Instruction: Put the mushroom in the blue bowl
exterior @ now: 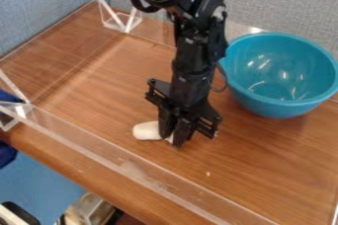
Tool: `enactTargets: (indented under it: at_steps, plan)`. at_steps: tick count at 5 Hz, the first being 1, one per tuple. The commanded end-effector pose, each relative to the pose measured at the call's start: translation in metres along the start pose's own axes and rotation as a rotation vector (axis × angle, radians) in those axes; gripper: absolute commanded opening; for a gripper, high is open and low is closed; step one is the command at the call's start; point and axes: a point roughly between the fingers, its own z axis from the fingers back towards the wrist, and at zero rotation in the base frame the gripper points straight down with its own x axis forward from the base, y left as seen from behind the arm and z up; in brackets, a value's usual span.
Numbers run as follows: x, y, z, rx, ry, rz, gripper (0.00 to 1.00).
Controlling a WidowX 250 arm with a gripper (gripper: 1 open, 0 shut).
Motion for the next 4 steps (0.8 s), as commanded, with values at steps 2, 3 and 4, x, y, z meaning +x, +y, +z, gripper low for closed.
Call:
enactTargets:
  at_steps: [2, 3, 4]
  plan:
    - [0.004, 0.008, -0.004, 0.012, -0.063, -0.072, 0.00]
    - [-0.003, 0.009, -0.001, 0.013, -0.064, -0.034, 0.00]
    - [-0.009, 0.009, 0.002, 0.015, -0.064, 0.006, 0.00]
